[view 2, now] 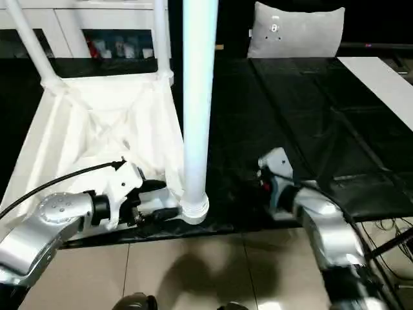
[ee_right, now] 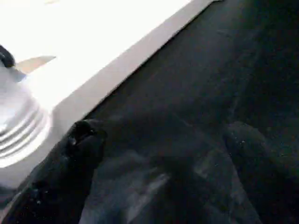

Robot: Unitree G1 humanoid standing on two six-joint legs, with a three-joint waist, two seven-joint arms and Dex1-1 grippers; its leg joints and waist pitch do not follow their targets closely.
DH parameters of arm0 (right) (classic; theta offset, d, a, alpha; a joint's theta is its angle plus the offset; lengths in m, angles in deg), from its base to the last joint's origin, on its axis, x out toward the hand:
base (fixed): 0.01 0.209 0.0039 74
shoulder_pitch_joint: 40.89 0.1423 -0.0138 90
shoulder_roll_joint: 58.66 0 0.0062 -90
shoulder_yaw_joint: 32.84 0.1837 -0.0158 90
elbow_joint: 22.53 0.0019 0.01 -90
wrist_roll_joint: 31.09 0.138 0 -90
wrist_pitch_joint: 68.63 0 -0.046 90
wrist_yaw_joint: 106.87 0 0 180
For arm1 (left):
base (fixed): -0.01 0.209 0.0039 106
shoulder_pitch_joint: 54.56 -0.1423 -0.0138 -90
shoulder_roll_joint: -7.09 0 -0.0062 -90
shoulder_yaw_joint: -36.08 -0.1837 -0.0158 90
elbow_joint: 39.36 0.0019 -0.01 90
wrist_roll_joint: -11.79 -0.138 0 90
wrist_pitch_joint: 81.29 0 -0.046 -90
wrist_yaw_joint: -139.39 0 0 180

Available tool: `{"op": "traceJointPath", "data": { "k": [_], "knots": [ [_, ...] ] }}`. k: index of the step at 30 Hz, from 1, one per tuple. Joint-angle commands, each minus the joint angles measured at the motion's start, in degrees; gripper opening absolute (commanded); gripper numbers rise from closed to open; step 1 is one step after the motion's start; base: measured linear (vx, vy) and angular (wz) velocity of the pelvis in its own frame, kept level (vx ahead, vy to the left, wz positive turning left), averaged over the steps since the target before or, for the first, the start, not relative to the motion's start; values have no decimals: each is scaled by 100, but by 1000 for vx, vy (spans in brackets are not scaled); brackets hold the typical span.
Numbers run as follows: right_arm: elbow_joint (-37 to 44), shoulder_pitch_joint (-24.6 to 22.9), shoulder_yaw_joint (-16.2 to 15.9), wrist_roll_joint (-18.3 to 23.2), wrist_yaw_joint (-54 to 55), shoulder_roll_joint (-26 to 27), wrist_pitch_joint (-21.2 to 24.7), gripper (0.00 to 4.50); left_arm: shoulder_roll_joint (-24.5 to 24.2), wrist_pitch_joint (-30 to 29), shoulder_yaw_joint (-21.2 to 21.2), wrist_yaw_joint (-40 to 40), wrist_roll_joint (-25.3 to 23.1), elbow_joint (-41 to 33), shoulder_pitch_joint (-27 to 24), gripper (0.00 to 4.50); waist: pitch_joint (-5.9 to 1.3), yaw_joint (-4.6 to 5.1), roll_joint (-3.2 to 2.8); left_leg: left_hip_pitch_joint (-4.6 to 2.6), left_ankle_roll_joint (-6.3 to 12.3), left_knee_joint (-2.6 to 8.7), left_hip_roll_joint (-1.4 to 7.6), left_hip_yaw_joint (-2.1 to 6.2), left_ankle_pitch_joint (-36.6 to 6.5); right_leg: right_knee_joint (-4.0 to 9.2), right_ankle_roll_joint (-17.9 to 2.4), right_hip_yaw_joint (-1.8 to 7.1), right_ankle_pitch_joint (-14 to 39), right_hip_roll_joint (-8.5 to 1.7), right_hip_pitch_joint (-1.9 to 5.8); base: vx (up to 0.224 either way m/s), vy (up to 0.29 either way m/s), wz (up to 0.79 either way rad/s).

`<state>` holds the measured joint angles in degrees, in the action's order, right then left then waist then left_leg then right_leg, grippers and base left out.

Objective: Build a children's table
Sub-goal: Rotate table base

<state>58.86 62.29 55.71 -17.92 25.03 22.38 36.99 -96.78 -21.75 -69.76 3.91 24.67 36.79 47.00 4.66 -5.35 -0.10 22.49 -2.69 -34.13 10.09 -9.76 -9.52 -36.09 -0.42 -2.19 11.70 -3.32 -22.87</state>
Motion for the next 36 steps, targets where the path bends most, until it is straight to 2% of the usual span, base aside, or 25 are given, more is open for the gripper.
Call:
{"op": "traceJointPath", "data": {
  "k": [1,5,8,9,10,12,13,14,15,16,17,18,19,20,21,23,24,25,26,27,28,29,30,32,36],
  "knots": [
    [358,-76,-52,114,-94,-65,148,450,-61,-229,47,-175,18,-228,-38,332,-303,-27,-34,-129,74,473,298,111,-1664,520,-1054,257,1499,-426,213,0,0,0],
    [929,-331,3,21,448,98,420,450,472,493,424,-843,-137,-214,-327,320,-275,-1,-18,-106,16,485,286,127,-1791,589,-877,256,1953,-438,193,0,0,0],
    [1166,-416,129,-17,900,283,615,450,1091,303,981,-1540,157,-263,-537,320,-290,1,-16,-107,-12,466,282,115,-1727,573,-924,260,1763,-426,178,0,0,0],
    [1234,-449,200,44,1045,366,773,450,1191,348,1065,-1722,119,-273,-587,320,-255,-14,56,60,208,537,209,231,-1707,529,-930,128,1782,-484,289,0,0,0],
    [1332,-498,223,47,1177,432,833,450,1254,380,1100,-1903,44,-283,-613,320,-245,-17,26,220,445,597,144,376,-1659,485,-958,-52,1787,-509,390,0,0,0],
    [1504,-591,230,28,1372,546,871,450,1401,405,1123,-2283,-118,-273,-640,320,-323,99,-210,70,783,564,328,810,-1863,385,-1331,-339,971,-303,328,13,-37,46],
    [1525,-615,247,-24,1466,594,772,450,1460,308,1122,-2424,-176,-239,-627,320,-292,150,-285,26,836,685,478,1036,-2141,247,-1410,-415,895,-164,310,26,-46,56],
    [1541,-650,346,-108,1738,735,542,450,1595,107,1134,-2697,-313,-141,-603,320,-259,249,-309,-4,1036,801,516,1322,-2329,0,-1438,-387,921,-92,276,10,-77,57],
    [1598,-665,432,21,1827,826,631,450,1655,119,1124,-2756,-381,-95,-607,320,-242,254,-273,-59,1103,767,411,1383,-2446,-4,-1624,-276,916,-145,185,9,-110,64],
    [1713,-705,478,144,1874,887,734,450,1705,212,1085,-2746,-441,-102,-643,320,-192,243,-204,77,1036,734,242,1320,-2457,130,-1713,-175,898,-285,225,9,-110,64],
    [1713,-705,478,144,1874,887,734,450,1705,212,1085,-2746,-441,-102,-643,320,-179,85,14,318,665,334,-244,895,-1957,625,-1355,-57,1737,-856,422,-14,-101,53],
    [1777,-756,472,135,1901,911,658,450,1702,276,1031,-2733,-506,-147,-683,320,-188,-81,125,286,618,-350,-157,657,-792,1099,-644,26,3100,-1532,559,-16,-75,35],
    [1791,-766,467,134,1900,910,666,450,1702,283,1027,-2729,-506,-152,-690,320,-167,-133,126,433,664,-556,-144,649,-476,1117,-261,130,3138,-1692,611,-16,-75,35],
    [1918,-844,454,126,1965,935,833,450,1692,340,1000,-2724,-482,-186,-736,320,-134,-189,100,364,448,-542,-92,641,-312,1030,-5,431,3286,-1497,473,11,-56,25],
    [1945,-859,467,119,2019,957,894,450,1687,357,993,-2724,-473,-192,-745,320,-180,-291,131,468,544,-372,-46,615,-312,828,-424,416,2521,-1334,744,0,0,0],
    [1963,-881,496,42,2164,980,880,450,1655,379,1012,-2737,-435,-201,-746,320,-236,-330,22,294,717,-8,71,587,-10,669,-1060,191,1373,-1031,685,19,27,2],
    [1988,-889,510,69,2192,960,1045,450,1604,423,996,-2680,-422,-195,-733,320,-407,-169,-163,-218,1428,170,247,643,1446,171,-1330,-183,-347,-275,340,31,87,5],
    [2002,-891,528,103,2186,936,1166,450,1553,463,969,-2597,-410,-193,-724,320,-426,-82,-181,-321,1748,117,339,758,2047,54,-1257,-205,-579,-173,219,31,87,5],
    [2011,-899,547,162,2136,911,1226,450,1501,442,930,-2517,-405,-201,-721,320,-421,-110,-240,-341,1952,47,423,817,2540,78,-1103,-134,-487,-214,142,13,98,1],
    [2033,-915,543,200,2058,873,1209,450,1447,442,886,-2435,-414,-215,-735,320,-393,-115,-217,-285,1873,62,431,782,2340,126,-1102,-84,-400,-277,161,-24,92,0],
    [2074,-943,512,218,1983,820,1133,450,1434,431,869,-2347,-408,-243,-764,320,-341,-126,-174,-148,1574,116,307,633,1464,226,-1222,-34,-186,-392,253,-24,92,0],
    [2094,-962,499,231,1955,794,1119,450,1428,444,861,-2308,-402,-255,-779,320,-317,-129,-152,-100,1382,152,251,577,946,271,-1283,-27,-12,-444,309,-57,67,-7],
    [2132,-1000,473,260,1902,742,1117,450,1424,471,852,-2224,-370,-277,-808,320,-282,-125,-135,-53,808,282,240,523,-443,363,-1284,-12,622,-535,389,-68,43,-5],
    [2146,-1034,456,252,1876,680,1168,450,1359,527,815,-2034,-271,-286,-816,320,-247,-54,-133,-87,338,379,261,484,-1529,442,-1184,12,1235,-569,359,-67,31,-3],
    [2155,-1081,472,315,1584,442,1207,450,993,643,634,-1279,20,-263,-750,320,-189,37,-39,-126,-134,487,224,405,-2368,633,-643,77,2599,-624,323,-60,1,-4]
  ]
}}
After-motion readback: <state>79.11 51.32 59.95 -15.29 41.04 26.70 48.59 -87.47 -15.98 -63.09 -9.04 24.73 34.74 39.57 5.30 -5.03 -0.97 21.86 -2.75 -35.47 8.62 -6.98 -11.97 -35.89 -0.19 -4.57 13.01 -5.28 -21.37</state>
